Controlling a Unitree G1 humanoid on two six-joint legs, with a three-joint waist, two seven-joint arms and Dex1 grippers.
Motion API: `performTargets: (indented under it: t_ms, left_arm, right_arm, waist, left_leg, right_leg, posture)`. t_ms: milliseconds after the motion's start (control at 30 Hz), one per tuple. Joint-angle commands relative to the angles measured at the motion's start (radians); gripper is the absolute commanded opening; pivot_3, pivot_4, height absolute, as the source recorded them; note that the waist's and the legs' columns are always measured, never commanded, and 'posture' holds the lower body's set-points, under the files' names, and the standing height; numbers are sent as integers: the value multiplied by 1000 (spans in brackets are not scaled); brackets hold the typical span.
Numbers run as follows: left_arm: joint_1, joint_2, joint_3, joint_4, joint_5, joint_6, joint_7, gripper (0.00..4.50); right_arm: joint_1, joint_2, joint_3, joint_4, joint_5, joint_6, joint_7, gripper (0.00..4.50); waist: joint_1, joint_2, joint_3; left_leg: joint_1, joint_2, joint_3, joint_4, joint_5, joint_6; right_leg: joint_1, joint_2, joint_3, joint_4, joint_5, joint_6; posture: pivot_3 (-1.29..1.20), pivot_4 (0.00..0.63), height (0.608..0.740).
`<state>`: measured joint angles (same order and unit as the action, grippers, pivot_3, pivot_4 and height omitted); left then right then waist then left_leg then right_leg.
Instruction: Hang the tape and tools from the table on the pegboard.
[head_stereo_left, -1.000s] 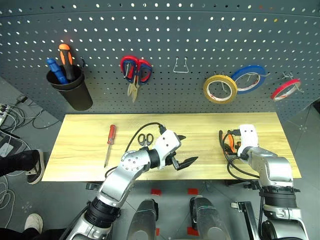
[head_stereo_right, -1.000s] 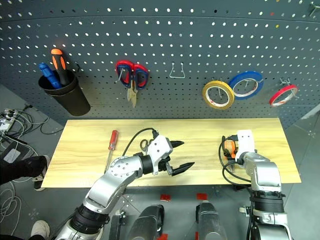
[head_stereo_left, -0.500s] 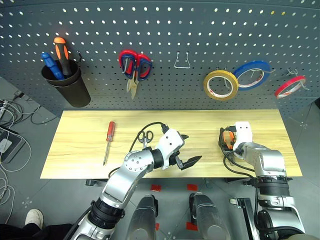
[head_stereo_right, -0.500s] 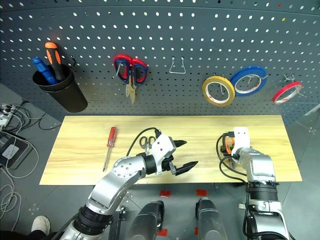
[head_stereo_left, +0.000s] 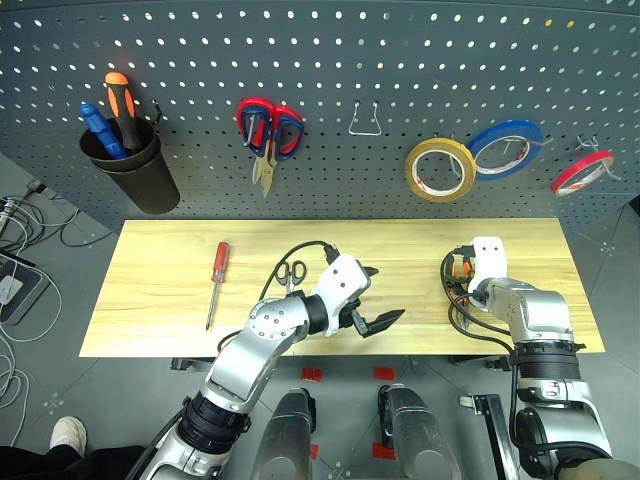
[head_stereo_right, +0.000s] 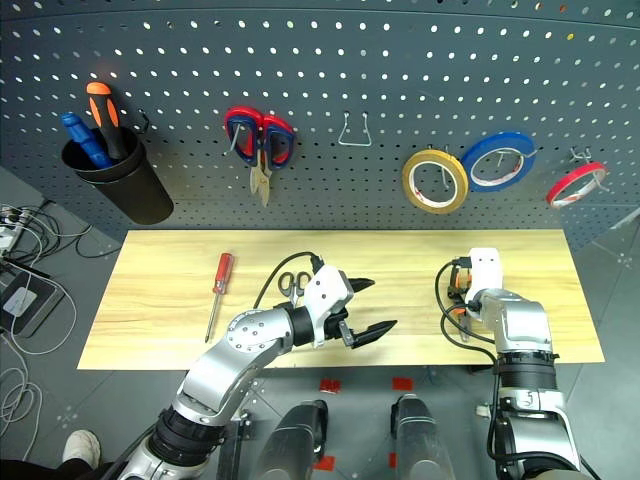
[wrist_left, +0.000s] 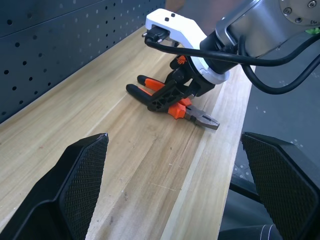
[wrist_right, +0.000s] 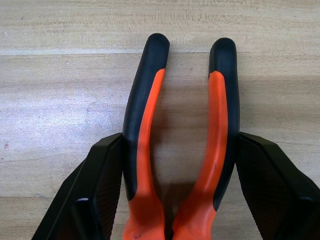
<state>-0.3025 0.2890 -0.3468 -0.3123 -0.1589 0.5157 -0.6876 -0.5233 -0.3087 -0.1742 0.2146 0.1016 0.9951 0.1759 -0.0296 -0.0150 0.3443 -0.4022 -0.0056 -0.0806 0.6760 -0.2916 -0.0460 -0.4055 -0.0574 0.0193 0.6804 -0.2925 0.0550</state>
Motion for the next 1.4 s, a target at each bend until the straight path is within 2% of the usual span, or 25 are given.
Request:
performTargets:
  t_ms: [33,233,433,633,767,933,1200,1400]
  left_arm:
    - [-3,-6,4,-29,-23,-15,-6,4500]
    - [35,5,28,-71,-53,-6,-4,4500]
    - [105,36,78,-144,-93,15,12,4500]
    - [178,49,142,-234,-131,41,62,4500]
    - [220,39,179,-289,-148,58,116,4500]
    - [232,21,227,-311,-153,60,182,4500]
    - [200,-27,258,-282,-122,-1,275,4500]
    - [96,-83,245,-203,-87,-58,330,4500]
  right_arm:
    - [6,-22,12,-49,12,7,23,3047]
    - [97,-55,84,-265,35,-20,116,3047]
    - [176,-43,117,-469,55,-75,134,3047]
    - [187,65,137,-603,84,-167,112,3047]
    - [192,115,186,-663,79,-228,98,3047]
    - [166,171,201,-662,79,-330,75,3047]
    - [93,178,241,-616,-14,-662,59,3047]
    - [-50,206,277,-468,-99,-874,14,3047]
  waist:
    - [0,0,0]
    - [0,0,0]
    - [0,1,-3]
    - [1,2,-14]
    - [5,2,-46]
    - [27,1,-89]
    - [56,0,-138]
    - [57,0,-173]
  left_leg:
    - [0,0,0,0,0,0]
    - [-2,0,0,0,0,-1]
    - [-4,1,-1,0,1,-3]
    - [-7,1,-2,0,3,-6]
    - [-15,0,-2,1,5,-8]
    - [-15,-2,-1,0,5,-9]
    - [-14,-3,1,0,5,-10]
    - [-13,-2,3,1,6,-11]
  right_leg:
    - [0,0,0,0,0,0]
    - [-2,0,-1,0,0,0]
    - [-5,-1,-1,0,0,0]
    - [-7,-1,-2,0,0,0]
    - [-15,-2,-2,1,0,0]
    - [-15,-2,-3,0,0,0]
    - [-15,0,-3,0,0,0]
    - [-14,1,-3,1,0,0]
  posture:
    - [46,379,740]
    - [46,339,740]
    - [47,284,740]
    - [65,226,740]
    - [89,190,740]
    - [124,145,740]
    - [161,102,740]
    - [166,84,740]
